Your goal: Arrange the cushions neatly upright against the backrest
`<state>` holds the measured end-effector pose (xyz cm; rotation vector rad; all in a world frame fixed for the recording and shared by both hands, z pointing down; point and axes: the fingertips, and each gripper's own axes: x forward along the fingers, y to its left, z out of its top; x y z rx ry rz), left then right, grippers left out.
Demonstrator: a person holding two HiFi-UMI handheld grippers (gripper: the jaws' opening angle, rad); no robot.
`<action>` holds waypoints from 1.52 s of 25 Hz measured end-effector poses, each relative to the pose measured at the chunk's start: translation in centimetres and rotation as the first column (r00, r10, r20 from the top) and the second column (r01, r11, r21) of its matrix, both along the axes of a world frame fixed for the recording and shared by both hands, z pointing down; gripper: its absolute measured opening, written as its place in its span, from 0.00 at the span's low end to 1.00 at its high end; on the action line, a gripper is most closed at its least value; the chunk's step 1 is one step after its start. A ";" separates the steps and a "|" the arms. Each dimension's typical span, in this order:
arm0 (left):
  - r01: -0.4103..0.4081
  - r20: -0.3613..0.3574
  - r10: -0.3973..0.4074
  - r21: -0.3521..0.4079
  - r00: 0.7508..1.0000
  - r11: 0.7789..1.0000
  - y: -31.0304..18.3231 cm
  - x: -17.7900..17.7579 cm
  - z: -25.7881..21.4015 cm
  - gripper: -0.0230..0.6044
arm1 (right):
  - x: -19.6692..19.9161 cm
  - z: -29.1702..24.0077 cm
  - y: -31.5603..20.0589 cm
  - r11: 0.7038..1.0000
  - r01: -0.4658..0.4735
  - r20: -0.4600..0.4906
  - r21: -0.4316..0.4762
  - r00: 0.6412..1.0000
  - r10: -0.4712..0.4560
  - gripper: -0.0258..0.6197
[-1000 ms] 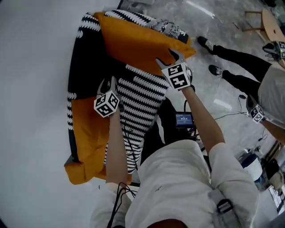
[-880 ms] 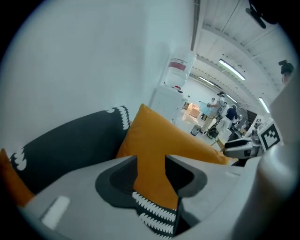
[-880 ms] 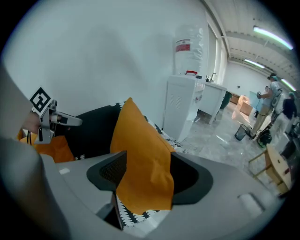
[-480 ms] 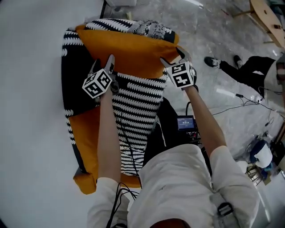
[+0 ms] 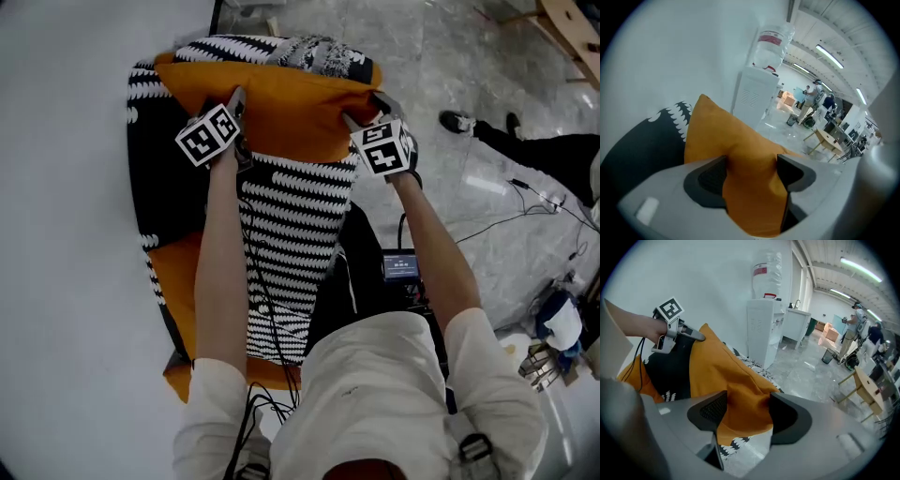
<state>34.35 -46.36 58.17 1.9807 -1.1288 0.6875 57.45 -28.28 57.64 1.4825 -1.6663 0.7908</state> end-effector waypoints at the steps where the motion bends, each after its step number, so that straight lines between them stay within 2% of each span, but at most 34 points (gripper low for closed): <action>1: -0.002 0.020 0.002 0.003 1.000 1.000 -0.2 0.0 0.3 0.58 | -0.2 0.2 -0.2 1.000 0.008 0.007 -0.003 1.000 -0.008 0.50; 2: -0.003 0.033 0.003 0.005 0.999 1.000 -0.3 0.0 0.5 0.56 | -0.4 0.4 -0.3 1.000 0.015 0.016 -0.005 1.000 -0.015 0.46; 4: -0.013 0.046 0.013 0.013 0.999 1.000 -0.3 0.0 0.8 0.50 | -0.8 0.7 -0.4 1.000 0.030 0.029 -0.004 0.999 -0.029 0.31; 7: -0.042 0.052 0.041 0.024 0.998 0.999 0.5 0.2 0.6 0.38 | -1.3 0.7 -0.2 0.998 0.059 0.037 0.004 0.998 -0.059 0.21; 10: -0.060 0.057 0.058 0.032 0.997 0.998 1.8 0.1 -0.1 0.26 | -1.9 0.1 0.4 0.996 0.093 0.043 0.014 0.995 -0.094 0.15; 12: -0.065 0.071 0.062 0.044 0.996 0.997 2.5 -0.3 -0.6 0.19 | -2.5 -0.4 0.6 0.993 0.117 0.041 0.026 0.992 -0.118 0.14; 16: -0.043 0.071 0.039 0.057 0.997 0.997 4.2 -1.6 -1.1 0.12 | -3.7 -0.9 1.8 0.985 0.166 0.045 0.045 0.985 -0.168 0.13; 22: 0.014 -0.007 -0.014 0.025 1.000 1.000 8.3 -4.9 -0.8 0.06 | -6.6 -0.8 5.2 0.972 0.230 0.057 0.048 0.971 -0.233 0.12; 28: 0.084 -0.060 -0.082 0.034 0.995 0.996 12.0 -8.5 -1.5 0.05 | -8.8 -2.2 6.7 0.961 0.263 0.011 0.088 0.964 -0.265 0.11; 31: 0.134 -0.118 -0.130 0.030 0.984 0.990 14.2 -9.6 -0.8 0.05 | -8.8 -2.5 6.5 0.958 0.260 -0.031 0.122 0.966 -0.258 0.11; 35: 0.168 -0.188 -0.164 0.003 0.968 0.986 17.9 -10.3 -3.1 0.05 | -8.5 -5.4 7.2 0.954 0.274 -0.059 0.126 0.962 -0.268 0.11; 38: 0.224 -0.259 -0.225 -0.036 0.939 0.974 20.7 -11.0 -3.8 0.05 | -8.8 -7.4 7.6 0.941 0.312 -0.104 0.130 0.948 -0.300 0.11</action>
